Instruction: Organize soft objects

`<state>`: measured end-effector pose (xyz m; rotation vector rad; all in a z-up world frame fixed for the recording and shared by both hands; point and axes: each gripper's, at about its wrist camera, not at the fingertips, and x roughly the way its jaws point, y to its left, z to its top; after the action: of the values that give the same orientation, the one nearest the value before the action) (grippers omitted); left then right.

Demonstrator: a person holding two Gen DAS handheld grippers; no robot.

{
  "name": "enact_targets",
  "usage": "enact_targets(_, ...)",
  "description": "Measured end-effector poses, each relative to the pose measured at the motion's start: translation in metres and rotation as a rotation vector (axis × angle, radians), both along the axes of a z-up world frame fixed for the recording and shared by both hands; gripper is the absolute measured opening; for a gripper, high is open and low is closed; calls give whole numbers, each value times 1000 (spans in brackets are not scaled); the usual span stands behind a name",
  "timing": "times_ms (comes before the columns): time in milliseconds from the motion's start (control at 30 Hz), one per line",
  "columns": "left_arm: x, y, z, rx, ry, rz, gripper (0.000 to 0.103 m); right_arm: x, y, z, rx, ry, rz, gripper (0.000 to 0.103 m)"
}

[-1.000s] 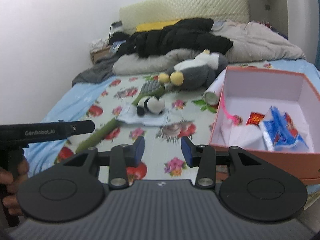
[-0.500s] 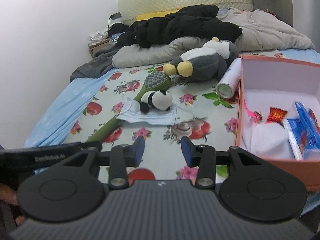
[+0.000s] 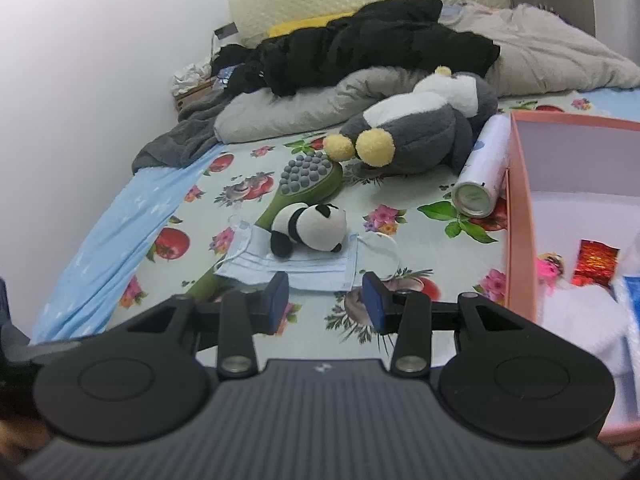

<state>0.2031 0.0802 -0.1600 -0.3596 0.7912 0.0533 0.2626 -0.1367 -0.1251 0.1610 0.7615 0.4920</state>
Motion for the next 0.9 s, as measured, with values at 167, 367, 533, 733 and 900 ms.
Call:
enact_targets(167, 26, 14, -13, -23, 13, 27, 61, 32, 12, -13, 11, 23, -9, 63)
enact_targets(367, 63, 24, -30, -10, 26, 11, 61, 72, 33, -34, 44, 63, -4, 63)
enact_targets(533, 84, 35, -52, -97, 52, 44, 61, 103, 52, -56, 40, 96, 8, 63)
enact_targets(733, 96, 50, -71, -222, 74, 134, 60, 126, 64, -75, 65, 128, 31, 63)
enact_targets(900, 106, 56, -81, -317, 90, 194, 60, 136, 73, -86, 47, 148, 25, 63)
